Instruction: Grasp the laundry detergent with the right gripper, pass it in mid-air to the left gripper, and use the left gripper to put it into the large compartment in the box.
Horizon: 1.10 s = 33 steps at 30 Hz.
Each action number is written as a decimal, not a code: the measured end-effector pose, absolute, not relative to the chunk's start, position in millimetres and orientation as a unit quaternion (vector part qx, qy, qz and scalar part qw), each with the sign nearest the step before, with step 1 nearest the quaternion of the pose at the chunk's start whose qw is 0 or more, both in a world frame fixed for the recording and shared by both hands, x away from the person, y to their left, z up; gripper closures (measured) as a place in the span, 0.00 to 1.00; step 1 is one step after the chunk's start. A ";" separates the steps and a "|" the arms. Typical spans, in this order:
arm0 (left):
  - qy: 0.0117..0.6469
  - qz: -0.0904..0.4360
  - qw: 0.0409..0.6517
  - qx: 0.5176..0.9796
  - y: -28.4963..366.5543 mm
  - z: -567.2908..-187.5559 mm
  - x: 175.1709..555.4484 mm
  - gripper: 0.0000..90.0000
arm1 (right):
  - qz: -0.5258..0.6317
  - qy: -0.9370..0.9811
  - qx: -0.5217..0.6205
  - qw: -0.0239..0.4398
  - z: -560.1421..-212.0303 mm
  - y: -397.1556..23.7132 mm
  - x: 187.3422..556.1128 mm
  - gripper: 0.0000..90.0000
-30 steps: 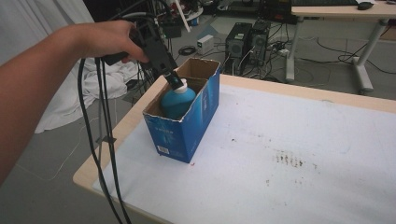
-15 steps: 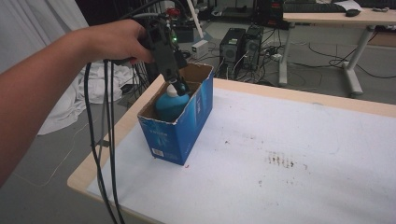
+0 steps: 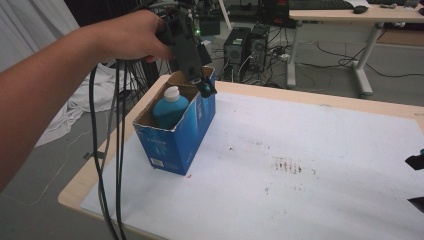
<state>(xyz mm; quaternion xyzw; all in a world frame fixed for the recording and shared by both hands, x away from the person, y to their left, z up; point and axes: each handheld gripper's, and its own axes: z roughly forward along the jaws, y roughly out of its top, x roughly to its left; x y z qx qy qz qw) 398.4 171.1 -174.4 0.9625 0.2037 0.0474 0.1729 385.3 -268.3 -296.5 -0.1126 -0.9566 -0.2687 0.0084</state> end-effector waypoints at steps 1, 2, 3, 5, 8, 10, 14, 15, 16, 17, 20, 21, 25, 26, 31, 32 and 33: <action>0.199 0.048 0.173 0.963 168.2 -174.0 398.7 0.02 | -0.268 -0.957 -0.113 0.009 -296.4 -268.0 385.2 0.12; 0.199 0.049 0.174 0.963 165.1 -173.8 398.9 0.02 | -0.268 -0.957 -0.113 0.008 -296.1 -267.8 385.2 0.12; 0.197 0.049 0.174 0.964 162.2 -173.5 399.2 0.02 | -0.269 -0.957 -0.113 0.009 -296.0 -267.4 385.2 0.12; 0.191 0.048 0.176 0.965 156.2 -173.5 399.7 0.02 | -0.269 -0.957 -0.111 0.009 -295.8 -266.5 385.4 0.12; 0.186 0.038 0.179 0.965 147.7 -173.7 401.5 0.02 | -0.269 -0.957 -0.110 0.008 -295.3 -265.2 385.0 0.12; 0.185 0.039 0.177 0.966 141.9 -174.8 403.5 0.02 | -0.268 -0.957 -0.111 0.008 -294.6 -264.6 384.8 0.12; 0.186 0.038 0.178 0.966 128.4 -179.0 407.7 0.02 | -0.270 -0.957 -0.111 0.008 -292.6 -261.9 384.6 0.12; 0.183 0.036 0.179 0.966 124.6 -180.2 408.8 0.02 | -0.269 -0.957 -0.109 0.008 -292.2 -260.9 384.3 0.12; 0.181 0.034 0.178 0.967 120.8 -181.5 409.7 0.02 | -0.269 -0.957 -0.109 0.008 -292.0 -259.8 384.2 0.12; 0.177 0.033 0.177 0.968 117.1 -182.9 410.8 0.02 | -0.268 -0.958 -0.106 0.008 -292.0 -258.8 384.4 0.12; 0.171 0.027 0.179 0.968 107.2 -187.7 413.9 0.02 | -0.263 -0.959 -0.105 0.010 -291.4 -255.6 384.0 0.12; 0.168 0.025 0.178 0.969 104.4 -189.0 415.1 0.02 | -0.263 -0.959 -0.103 0.010 -291.2 -254.7 384.4 0.12; 0.163 0.022 0.181 0.970 94.6 -193.6 419.7 0.02 | -0.265 -0.959 -0.100 0.009 -290.5 -251.8 386.1 0.12; 0.160 0.023 0.182 0.970 92.5 -194.9 420.6 0.02 | -0.265 -0.959 -0.101 0.009 -290.3 -251.0 385.9 0.12; 0.145 0.017 0.185 0.972 82.8 -203.5 424.2 0.02 | -0.261 -0.960 -0.101 0.010 -291.0 -246.9 386.4 0.12; 0.144 0.016 0.189 0.971 80.7 -206.1 424.9 0.02 | -0.261 -0.960 -0.099 0.010 -291.2 -246.1 387.2 0.12; 0.143 0.016 0.192 0.971 78.6 -208.8 425.6 0.02 | -0.260 -0.960 -0.101 0.011 -291.3 -245.3 387.6 0.12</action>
